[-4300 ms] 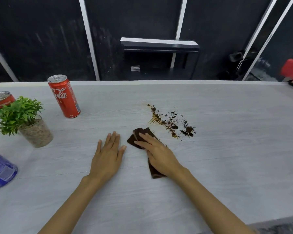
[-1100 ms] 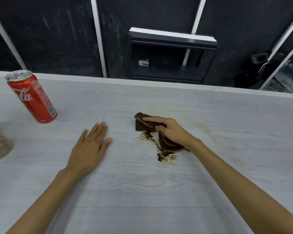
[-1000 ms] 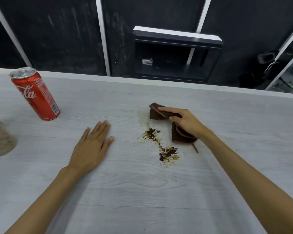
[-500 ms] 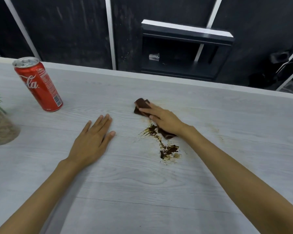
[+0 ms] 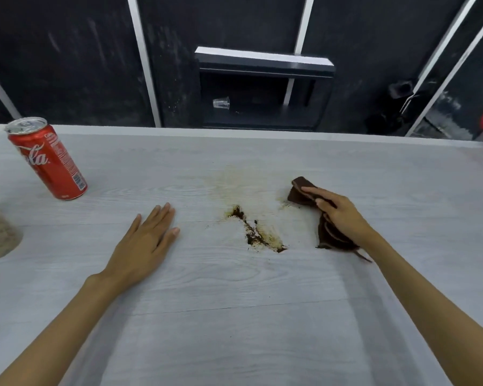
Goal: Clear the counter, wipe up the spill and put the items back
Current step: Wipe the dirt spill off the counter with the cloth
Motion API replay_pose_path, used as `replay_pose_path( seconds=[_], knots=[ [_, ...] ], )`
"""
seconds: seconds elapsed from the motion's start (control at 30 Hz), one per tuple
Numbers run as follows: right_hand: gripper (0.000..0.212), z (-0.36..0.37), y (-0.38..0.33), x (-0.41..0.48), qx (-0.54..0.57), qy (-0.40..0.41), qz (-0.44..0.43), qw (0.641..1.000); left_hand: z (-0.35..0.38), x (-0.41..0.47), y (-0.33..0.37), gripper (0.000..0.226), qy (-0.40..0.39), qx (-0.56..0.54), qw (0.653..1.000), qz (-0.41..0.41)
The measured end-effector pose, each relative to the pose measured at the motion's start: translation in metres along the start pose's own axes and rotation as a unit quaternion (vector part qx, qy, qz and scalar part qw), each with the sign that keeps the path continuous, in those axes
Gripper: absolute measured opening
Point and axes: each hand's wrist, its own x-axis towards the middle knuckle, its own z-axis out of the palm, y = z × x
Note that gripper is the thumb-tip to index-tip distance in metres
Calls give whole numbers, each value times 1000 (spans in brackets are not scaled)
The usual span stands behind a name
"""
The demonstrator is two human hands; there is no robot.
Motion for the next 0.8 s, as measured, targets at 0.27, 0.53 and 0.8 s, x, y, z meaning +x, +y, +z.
replay_pose_path(
  seconds=[0.27,0.53,0.8],
  knots=[
    [43,58,-14,0,-214,48,42,975,4,-11,3,58,19,32,999,12],
    [55,157,-87,-5,-174,78,80,978,7,-10,1,56,40,31,999,13],
    [65,126,-101,-1,80,8,101,992,7,-11,3,57,51,27,998,19]
  ],
)
